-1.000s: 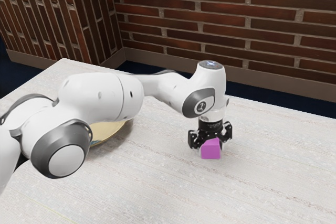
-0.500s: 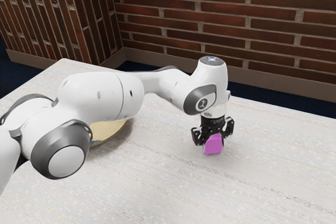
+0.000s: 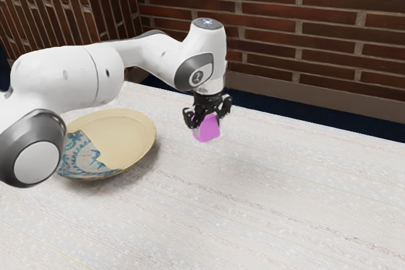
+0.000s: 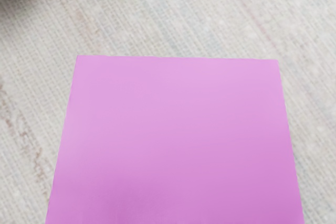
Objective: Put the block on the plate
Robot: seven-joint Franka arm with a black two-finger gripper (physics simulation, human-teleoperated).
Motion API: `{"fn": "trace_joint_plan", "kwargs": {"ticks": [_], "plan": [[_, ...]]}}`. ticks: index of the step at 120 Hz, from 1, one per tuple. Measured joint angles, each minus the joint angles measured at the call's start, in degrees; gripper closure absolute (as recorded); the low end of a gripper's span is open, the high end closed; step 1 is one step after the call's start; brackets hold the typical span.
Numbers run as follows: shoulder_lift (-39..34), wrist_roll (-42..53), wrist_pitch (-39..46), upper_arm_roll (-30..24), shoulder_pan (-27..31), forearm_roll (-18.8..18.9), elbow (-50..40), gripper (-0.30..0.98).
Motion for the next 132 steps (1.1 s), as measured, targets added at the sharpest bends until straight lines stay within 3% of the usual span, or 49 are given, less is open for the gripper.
{"fn": "trace_joint_plan", "kwargs": {"ticks": [27, 40, 63, 108, 132], "plan": [[-16.8, -2.1, -0.7, 0.2, 6.2, 5.9, -19.7, 0.31], [-20.9, -3.3, -0.8, 0.8, 9.2, 7.4, -25.6, 0.31], [-19.8, -5.2, 1.1, 1.7, 14.1, 8.1, -29.0, 0.32], [-17.3, -7.3, 10.0, 4.9, 15.9, 6.4, -33.2, 0.33], [-17.4, -7.8, 12.0, 5.3, 15.7, 5.6, -33.7, 0.16]]}}
